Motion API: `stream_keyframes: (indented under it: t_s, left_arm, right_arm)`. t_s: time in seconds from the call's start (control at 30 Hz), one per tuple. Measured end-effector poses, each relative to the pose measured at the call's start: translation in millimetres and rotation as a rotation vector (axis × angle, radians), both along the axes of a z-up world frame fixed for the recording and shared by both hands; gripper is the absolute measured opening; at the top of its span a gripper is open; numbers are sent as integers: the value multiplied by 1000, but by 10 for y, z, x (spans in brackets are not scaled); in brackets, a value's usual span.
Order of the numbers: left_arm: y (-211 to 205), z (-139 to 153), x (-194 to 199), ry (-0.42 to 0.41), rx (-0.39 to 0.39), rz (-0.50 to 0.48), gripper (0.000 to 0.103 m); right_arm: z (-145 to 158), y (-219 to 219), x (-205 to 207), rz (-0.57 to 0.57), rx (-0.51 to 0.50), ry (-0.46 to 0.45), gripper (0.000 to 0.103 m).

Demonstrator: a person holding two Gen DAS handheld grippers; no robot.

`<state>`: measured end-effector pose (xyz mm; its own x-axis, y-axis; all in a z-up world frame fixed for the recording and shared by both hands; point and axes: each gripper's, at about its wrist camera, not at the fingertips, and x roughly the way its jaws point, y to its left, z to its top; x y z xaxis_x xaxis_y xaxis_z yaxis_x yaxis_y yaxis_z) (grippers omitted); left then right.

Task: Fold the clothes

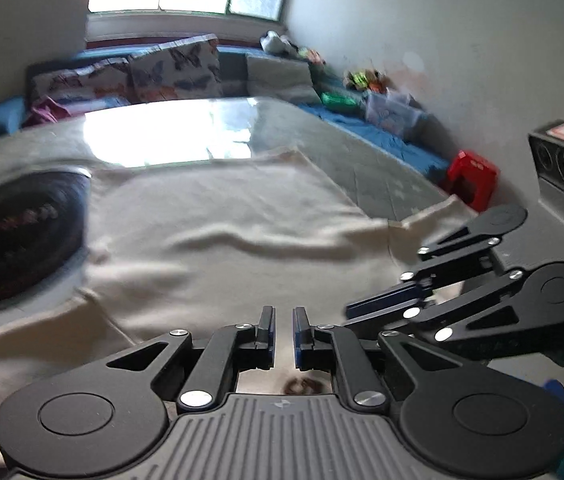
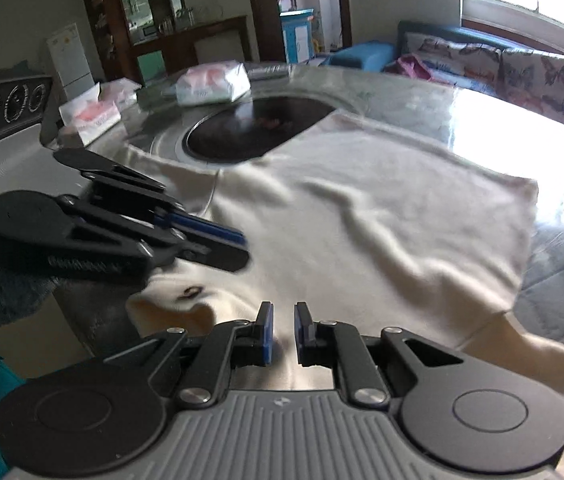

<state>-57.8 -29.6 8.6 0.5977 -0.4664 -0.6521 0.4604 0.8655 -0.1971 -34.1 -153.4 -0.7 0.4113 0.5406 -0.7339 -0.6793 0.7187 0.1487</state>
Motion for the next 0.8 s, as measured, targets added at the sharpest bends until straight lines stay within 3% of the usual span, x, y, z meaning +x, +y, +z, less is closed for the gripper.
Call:
stream_keyframes:
  t_s: [0.3,0.4,0.67,0.8]
  left_arm:
    - [77,-57,-120,26,-3,-47,11]
    - [88,-57,-126,28,-7,-43,11]
    - [143,-63,-141,50,-25,-43,11]
    - [148,5,-76,60,-23,-40,15]
  right_arm:
    - [54,-38,-132,65,-14,16,18]
    - [107,-94,5,3,-12,-23,26]
    - [64,-322,225,-136,-14,-52,27]
    - [48,-415,289,-182,-8,-56,33]
